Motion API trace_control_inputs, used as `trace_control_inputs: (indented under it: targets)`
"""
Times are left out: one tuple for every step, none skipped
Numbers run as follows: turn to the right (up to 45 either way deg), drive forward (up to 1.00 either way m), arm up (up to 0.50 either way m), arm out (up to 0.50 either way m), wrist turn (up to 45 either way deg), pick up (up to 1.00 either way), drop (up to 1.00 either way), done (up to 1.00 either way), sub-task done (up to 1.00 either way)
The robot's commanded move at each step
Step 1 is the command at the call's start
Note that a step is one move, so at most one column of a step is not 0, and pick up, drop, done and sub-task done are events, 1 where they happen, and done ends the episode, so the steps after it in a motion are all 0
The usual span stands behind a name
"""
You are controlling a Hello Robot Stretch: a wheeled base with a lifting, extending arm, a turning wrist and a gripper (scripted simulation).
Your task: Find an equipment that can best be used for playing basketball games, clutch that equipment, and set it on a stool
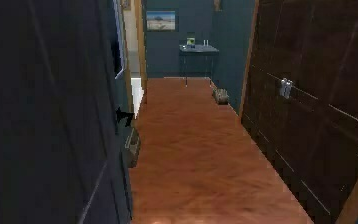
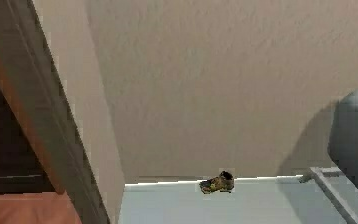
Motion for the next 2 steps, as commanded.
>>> trace_control_inputs:
  targets:
    - [0.0,1.0,0.0,0.0,0.0,0.0,0.0,0.0,0.0]
    - [-6.0,0.0,0.0,0.0,0.0,0.0,0.0,0.0,0.0]
